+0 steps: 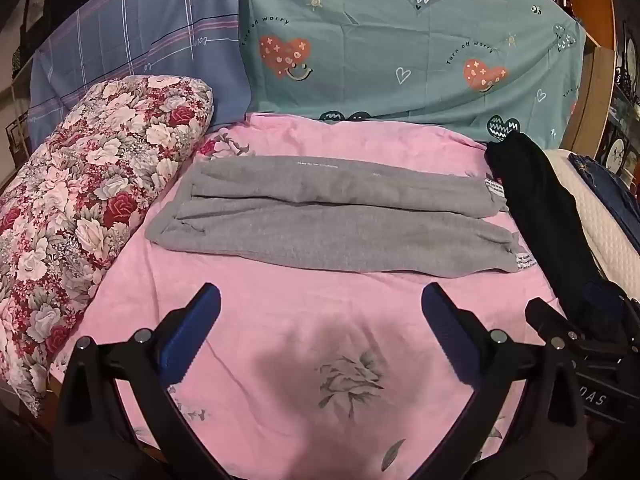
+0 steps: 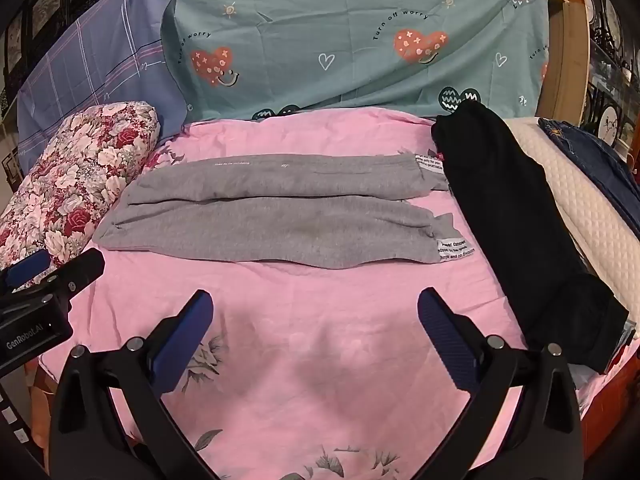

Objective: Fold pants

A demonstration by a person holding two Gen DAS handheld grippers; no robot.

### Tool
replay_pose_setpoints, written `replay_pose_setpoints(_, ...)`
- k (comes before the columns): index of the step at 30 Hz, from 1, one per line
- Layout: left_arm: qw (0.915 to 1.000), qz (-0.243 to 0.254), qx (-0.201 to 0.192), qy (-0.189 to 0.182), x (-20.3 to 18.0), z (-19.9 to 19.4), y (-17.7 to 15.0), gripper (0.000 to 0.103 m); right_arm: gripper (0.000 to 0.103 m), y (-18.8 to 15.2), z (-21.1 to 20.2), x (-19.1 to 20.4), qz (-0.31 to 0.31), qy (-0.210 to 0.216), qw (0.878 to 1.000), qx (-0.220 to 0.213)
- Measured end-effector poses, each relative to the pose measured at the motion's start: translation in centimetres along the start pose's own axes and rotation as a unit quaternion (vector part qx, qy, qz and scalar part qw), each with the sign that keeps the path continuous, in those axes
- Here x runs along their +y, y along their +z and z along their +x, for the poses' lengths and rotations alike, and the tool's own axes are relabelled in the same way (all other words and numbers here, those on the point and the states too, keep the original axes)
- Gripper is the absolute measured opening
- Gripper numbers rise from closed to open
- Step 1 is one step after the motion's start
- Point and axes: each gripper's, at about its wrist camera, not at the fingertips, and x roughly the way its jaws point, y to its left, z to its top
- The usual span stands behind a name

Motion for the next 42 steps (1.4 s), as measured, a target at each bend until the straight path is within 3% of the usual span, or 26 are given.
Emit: replay_pose_setpoints(42,1.0,0.0,0.001,-0.002,-0.6,0.5,-0.3,0.101,0.102,-0.2,1.0,0.2,0.003,0.004,1.0,0.008)
